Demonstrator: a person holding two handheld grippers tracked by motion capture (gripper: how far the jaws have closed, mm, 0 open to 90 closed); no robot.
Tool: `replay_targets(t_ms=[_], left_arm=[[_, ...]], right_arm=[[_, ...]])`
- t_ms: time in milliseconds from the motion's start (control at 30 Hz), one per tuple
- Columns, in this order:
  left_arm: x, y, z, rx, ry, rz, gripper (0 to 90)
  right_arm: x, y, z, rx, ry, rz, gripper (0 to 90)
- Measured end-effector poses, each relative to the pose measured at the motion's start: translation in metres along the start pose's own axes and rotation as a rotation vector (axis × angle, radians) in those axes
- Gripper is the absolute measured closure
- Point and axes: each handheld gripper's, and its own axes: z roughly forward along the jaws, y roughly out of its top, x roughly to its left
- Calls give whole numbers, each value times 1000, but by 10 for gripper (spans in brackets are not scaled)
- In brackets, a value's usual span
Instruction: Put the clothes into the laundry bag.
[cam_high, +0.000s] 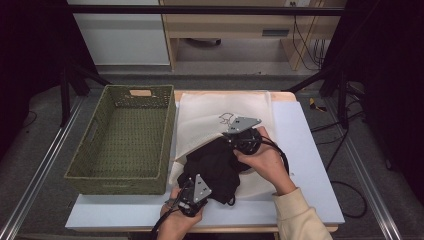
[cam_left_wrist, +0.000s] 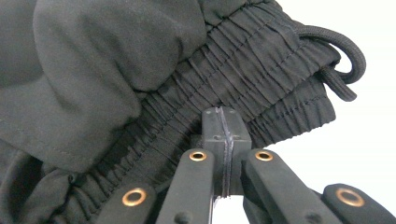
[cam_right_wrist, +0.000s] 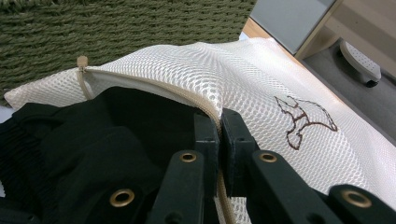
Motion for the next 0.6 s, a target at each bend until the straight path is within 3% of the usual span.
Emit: replay_targets(t_ms=[600], left_arm=[[3, 5, 4, 3, 11, 2, 900]], right_arm=[[2, -1, 2, 6, 7, -6, 865]])
